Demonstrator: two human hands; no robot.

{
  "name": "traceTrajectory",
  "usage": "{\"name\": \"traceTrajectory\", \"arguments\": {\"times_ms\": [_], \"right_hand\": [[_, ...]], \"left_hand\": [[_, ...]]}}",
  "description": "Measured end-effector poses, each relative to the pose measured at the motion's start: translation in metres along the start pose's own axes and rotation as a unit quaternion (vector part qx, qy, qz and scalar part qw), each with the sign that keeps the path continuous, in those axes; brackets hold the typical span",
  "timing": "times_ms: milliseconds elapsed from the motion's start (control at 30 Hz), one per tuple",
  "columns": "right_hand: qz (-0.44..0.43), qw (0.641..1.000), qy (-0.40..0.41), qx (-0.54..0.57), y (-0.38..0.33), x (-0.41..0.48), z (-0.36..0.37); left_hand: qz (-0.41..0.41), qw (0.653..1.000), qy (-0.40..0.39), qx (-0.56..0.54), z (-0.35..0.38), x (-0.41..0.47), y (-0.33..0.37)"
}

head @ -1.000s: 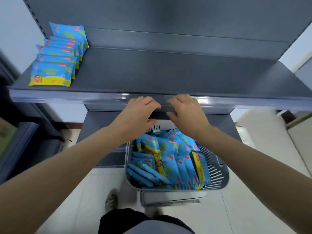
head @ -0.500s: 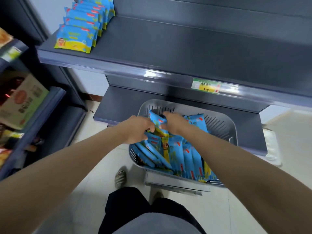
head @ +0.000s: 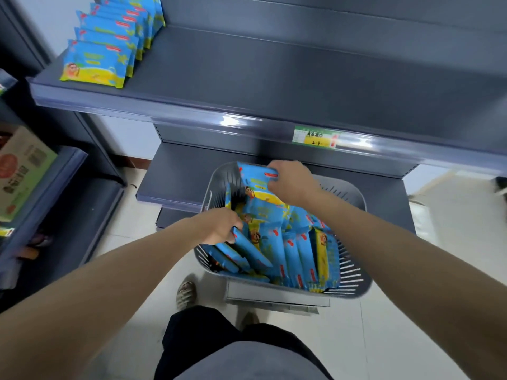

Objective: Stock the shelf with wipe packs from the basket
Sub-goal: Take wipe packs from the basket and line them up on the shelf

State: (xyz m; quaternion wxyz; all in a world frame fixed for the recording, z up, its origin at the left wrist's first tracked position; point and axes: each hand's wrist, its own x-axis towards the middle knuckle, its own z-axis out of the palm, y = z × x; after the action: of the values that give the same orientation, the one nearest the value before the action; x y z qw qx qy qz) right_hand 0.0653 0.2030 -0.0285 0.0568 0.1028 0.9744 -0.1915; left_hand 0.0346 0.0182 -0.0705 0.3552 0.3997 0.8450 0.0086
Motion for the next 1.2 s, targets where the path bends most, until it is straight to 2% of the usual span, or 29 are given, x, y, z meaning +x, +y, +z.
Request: {"name": "traceTrajectory", "arguments": {"times_ms": [233, 433, 533, 800, 1000, 1200], "right_hand": [[-0.022, 0.990, 0.133, 0.043, -0.028, 0.002, -0.076], [-0.034, 0.973, 0.199, 0.114, -0.064, 0.030, -0.129], [-0.032, 0.969, 0.211, 0.128, -0.078, 0.061, -0.149], [-0.031, 0.967, 0.215, 0.135, -0.121, 0.186, -0.179], [-0.004, 0.971, 0.199, 0.134, -0.150, 0.294, -0.162], [0.024, 0.979, 0.161, 0.121, -0.150, 0.366, -0.135]], "left_hand": [[-0.011, 0.989, 0.111, -0.094, -0.057, -0.009, -0.003], [0.027, 0.951, 0.269, -0.151, -0.130, -0.041, -0.020], [0.055, 0.926, 0.315, -0.198, -0.166, -0.056, -0.042], [0.054, 0.892, 0.379, -0.242, -0.263, -0.061, -0.134], [0.026, 0.903, 0.374, -0.211, -0.314, -0.022, -0.194], [0.023, 0.921, 0.362, -0.141, -0.335, 0.026, -0.227]]}}
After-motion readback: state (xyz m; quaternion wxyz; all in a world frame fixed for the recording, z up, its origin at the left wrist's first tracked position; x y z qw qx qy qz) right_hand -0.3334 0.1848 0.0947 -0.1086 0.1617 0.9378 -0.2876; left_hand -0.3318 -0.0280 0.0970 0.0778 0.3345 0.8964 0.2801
